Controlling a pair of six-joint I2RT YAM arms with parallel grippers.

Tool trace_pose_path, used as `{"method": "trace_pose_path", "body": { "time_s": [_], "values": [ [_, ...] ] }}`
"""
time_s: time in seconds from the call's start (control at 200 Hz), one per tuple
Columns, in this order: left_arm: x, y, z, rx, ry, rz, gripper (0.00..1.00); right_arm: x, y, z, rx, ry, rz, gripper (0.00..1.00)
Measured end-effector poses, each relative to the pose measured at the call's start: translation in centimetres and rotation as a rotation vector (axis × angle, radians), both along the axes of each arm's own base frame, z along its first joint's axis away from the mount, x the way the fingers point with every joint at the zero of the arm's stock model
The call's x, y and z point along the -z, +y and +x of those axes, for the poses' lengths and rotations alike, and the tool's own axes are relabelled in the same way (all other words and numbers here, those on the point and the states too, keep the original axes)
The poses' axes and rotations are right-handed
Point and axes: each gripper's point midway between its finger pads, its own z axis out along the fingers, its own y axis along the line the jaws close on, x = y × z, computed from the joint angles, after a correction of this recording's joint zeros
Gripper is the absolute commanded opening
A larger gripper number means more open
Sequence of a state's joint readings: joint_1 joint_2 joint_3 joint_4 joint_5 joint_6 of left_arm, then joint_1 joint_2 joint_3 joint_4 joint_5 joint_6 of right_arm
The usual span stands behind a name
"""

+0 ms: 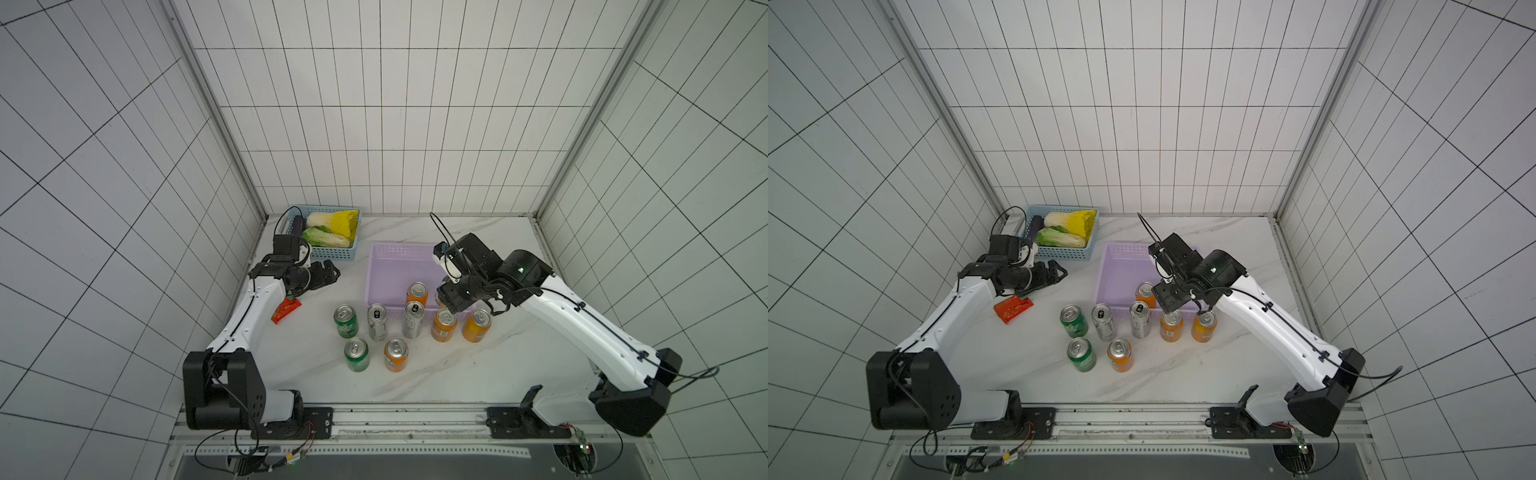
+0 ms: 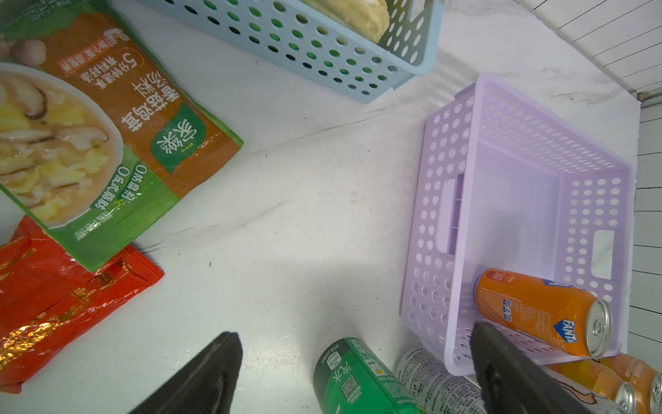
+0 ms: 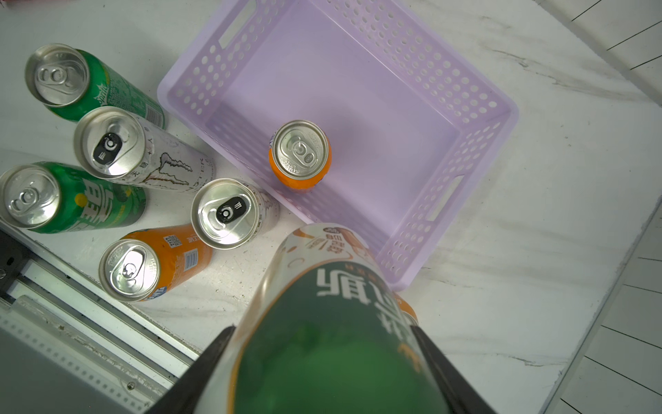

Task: Take out the drinks from the basket
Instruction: Place the drink at the center of the board.

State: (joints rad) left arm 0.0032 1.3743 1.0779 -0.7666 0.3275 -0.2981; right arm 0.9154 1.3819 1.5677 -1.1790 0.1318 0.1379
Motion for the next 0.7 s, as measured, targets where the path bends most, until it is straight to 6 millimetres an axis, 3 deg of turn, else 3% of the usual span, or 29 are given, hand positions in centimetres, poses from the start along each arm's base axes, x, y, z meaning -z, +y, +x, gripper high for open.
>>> {"method": "trace_pose_path", "body": {
  "time_s": [0.19,0.465,0.705],
  "values": [
    [0.0,0.0,0.0,0.0,0.0,0.0,0.98,0.1,0.6,-2.0,-0.024,0.021,0.03,0.54],
    [0.0,0.0,0.0,0.002,-0.001,0.002,0.98,3.4,1.8,-6.4,-0.106,0.103,0.01,0.54],
    [0.0,0.0,0.0,0.002,-0.001,0.002,0.98,6.3,3.0,-8.6,-0.14,0.171,0.019,0.55]
  ]
}}
